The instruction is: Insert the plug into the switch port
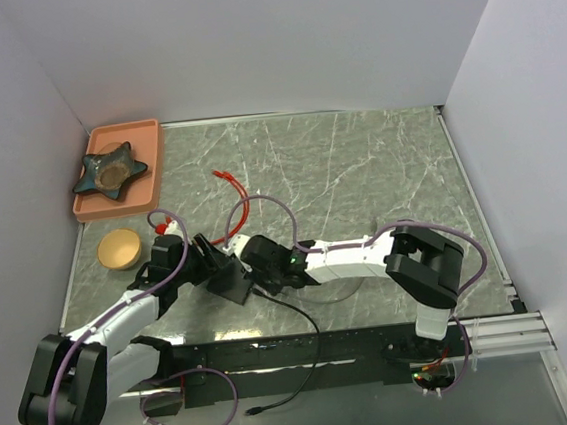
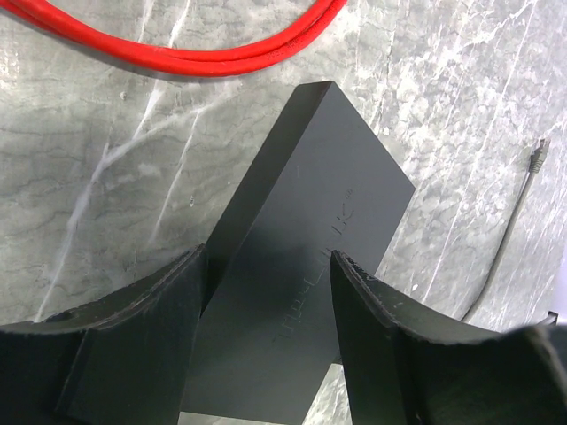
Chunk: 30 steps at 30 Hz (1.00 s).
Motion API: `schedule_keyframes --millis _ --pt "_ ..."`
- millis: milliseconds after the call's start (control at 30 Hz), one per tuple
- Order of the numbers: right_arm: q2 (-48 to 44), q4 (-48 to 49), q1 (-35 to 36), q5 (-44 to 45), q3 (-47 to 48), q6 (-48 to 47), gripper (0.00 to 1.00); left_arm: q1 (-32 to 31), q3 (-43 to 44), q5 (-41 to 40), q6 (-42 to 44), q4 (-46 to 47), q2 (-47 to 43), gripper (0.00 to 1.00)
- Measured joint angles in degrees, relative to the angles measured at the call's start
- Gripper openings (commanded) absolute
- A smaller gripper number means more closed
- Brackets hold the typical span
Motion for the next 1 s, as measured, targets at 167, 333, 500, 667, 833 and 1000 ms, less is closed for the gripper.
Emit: schedule_keyframes --millis 167,333,500,667,833,1000 --pt "0.00 0.02 0.79 1.97 0.00 -0.28 0.00 0.00 -0.02 0.09 0.20 0.07 0.00 0.65" --pt "0.00 0.11 0.94 2.69 0.00 -0.68 0.00 0.00 -0.04 0.48 0.59 0.26 0.02 0.65" --pt "0.00 0.66 1.03 2.73 -0.04 -0.42 0.00 0.04 -0.04 0.52 1.07 0.35 0.07 0.63" --pt "0.00 2.45 1.03 3.56 -0.57 0.22 0.00 0.44 -0.44 0.46 1.49 1.40 0.52 0.63" --pt "0.00 4.20 1.03 3.98 -1.42 0.46 0.00 0.63 -0.79 0.50 1.53 3.06 1.79 0.62" --pt "0.00 5.97 1.03 4.33 -2.12 0.15 0.00 0.81 -0.98 0.70 2.27 4.39 2.93 0.62"
